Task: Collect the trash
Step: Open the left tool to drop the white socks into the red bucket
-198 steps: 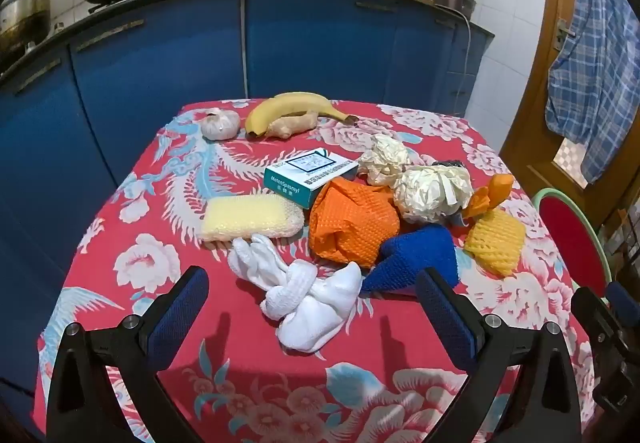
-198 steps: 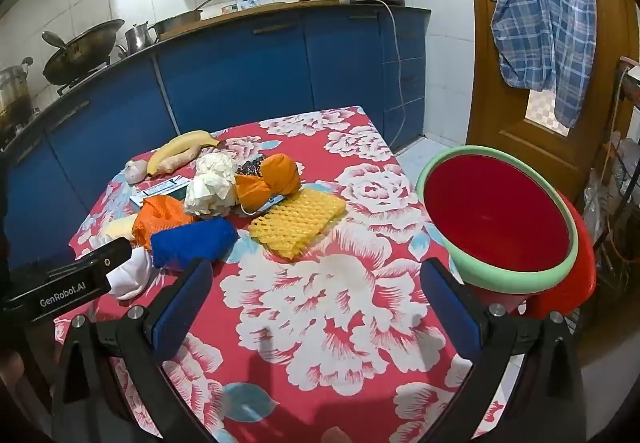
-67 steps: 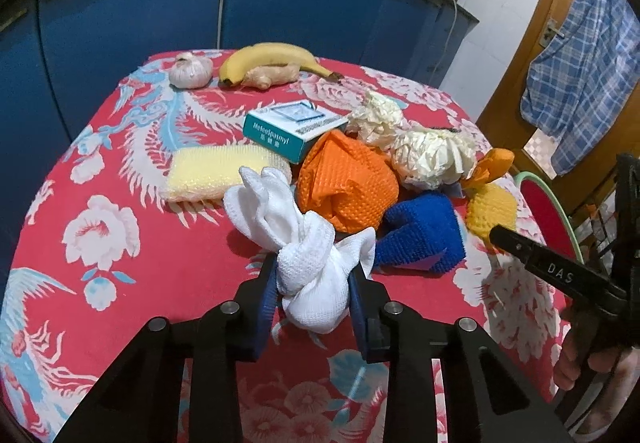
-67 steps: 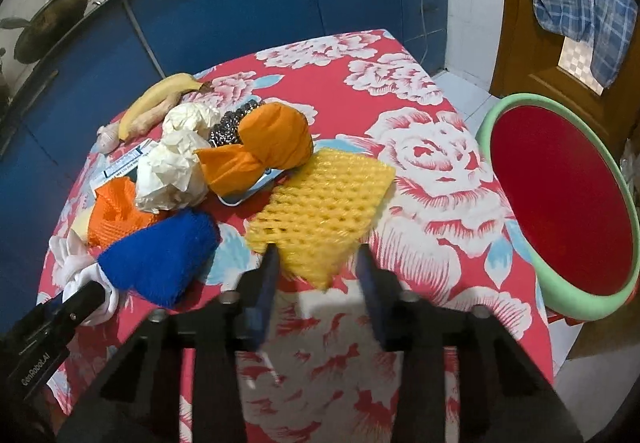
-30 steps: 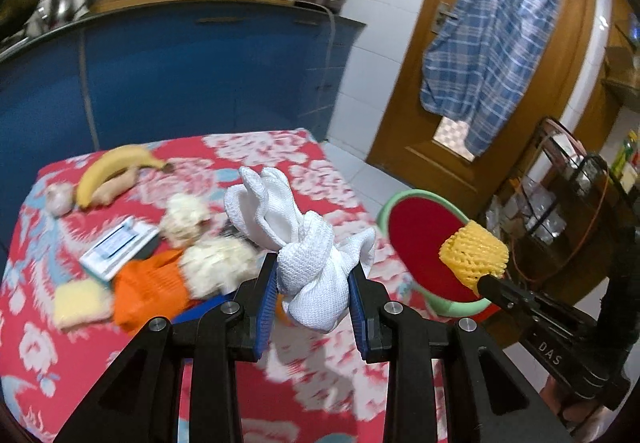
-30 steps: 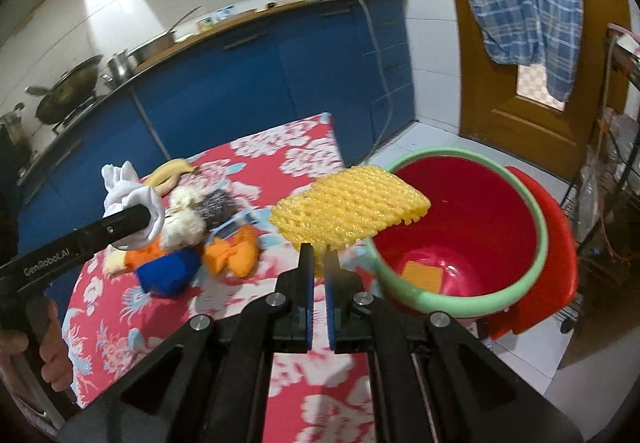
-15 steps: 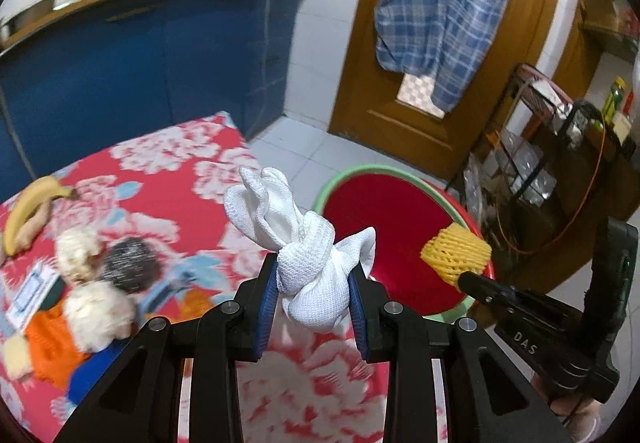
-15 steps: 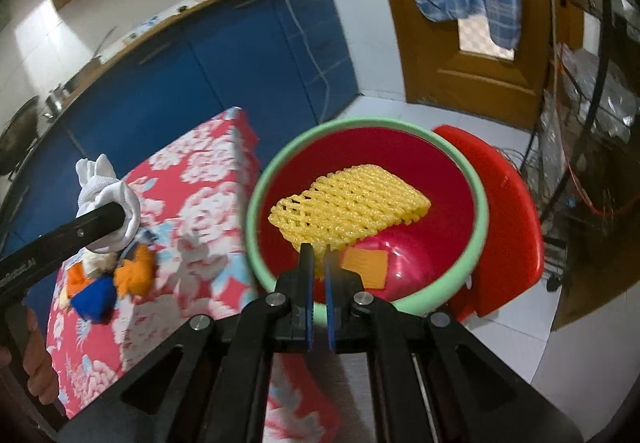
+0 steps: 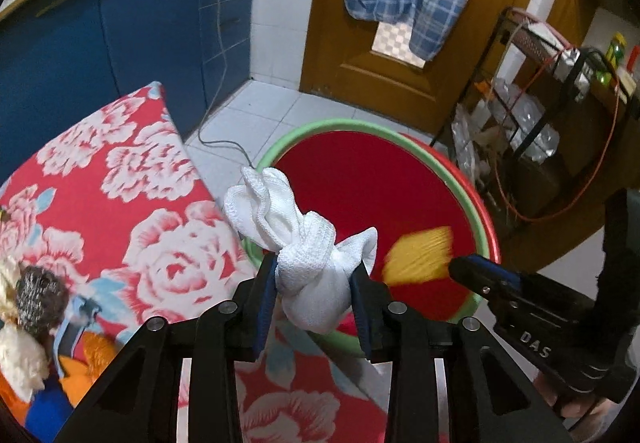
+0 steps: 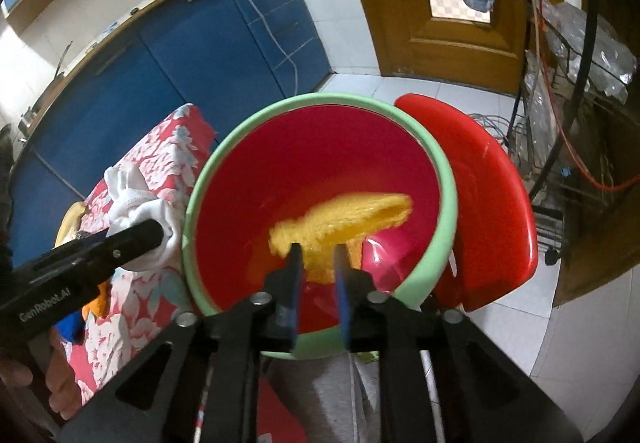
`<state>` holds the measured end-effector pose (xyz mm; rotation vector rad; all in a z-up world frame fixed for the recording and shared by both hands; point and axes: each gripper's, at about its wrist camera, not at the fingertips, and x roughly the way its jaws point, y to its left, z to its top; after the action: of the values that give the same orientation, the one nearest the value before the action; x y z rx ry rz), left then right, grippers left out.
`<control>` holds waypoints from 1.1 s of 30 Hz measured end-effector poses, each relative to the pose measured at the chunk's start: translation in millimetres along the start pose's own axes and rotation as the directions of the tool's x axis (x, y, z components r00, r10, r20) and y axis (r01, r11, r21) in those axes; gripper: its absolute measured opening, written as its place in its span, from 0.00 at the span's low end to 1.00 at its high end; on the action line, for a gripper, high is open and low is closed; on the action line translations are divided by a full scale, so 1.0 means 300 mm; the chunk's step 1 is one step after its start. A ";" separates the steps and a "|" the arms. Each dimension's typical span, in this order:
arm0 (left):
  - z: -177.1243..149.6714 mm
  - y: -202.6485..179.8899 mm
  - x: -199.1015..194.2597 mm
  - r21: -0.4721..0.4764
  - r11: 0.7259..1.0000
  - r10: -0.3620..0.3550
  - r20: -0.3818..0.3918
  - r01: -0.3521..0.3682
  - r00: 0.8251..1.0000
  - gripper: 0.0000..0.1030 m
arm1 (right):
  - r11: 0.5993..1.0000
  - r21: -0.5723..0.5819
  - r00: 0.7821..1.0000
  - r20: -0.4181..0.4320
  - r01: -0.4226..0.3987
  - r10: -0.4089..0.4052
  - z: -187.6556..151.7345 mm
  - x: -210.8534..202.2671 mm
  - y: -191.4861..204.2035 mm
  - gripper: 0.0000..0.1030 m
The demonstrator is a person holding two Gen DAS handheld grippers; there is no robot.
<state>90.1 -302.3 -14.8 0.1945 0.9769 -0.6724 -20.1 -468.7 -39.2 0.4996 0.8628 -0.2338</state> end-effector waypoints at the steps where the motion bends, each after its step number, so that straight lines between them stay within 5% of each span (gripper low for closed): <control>1: 0.004 -0.007 0.011 0.009 1.000 0.007 -0.006 -0.007 1.000 0.40 | 1.000 0.005 1.000 0.000 -0.001 0.001 0.000 0.001 -0.005 0.25; 6: 0.013 -0.010 0.037 0.021 1.000 0.015 -0.018 -0.014 1.000 0.62 | 1.000 0.027 1.000 0.023 0.014 -0.015 0.003 -0.003 -0.025 0.34; 16: 0.013 0.047 0.030 -0.031 0.999 0.029 -0.015 -0.029 0.999 0.62 | 1.000 0.022 0.999 0.036 0.016 -0.017 0.005 -0.018 -0.007 0.38; 22: -0.003 0.071 -0.019 -0.053 0.998 0.047 0.009 -0.046 0.999 0.62 | 1.000 0.009 0.998 0.058 -0.006 0.006 -0.006 -0.074 0.032 0.54; 33: -0.062 0.138 -0.170 -0.120 0.991 0.073 0.073 -0.064 0.995 0.62 | 0.998 -0.050 0.995 0.090 -0.041 0.045 -0.052 -0.195 0.133 0.62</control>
<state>82.9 -239.4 10.5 0.0969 0.9284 -0.5541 -51.9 -426.5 10.5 0.4592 0.7666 -0.1943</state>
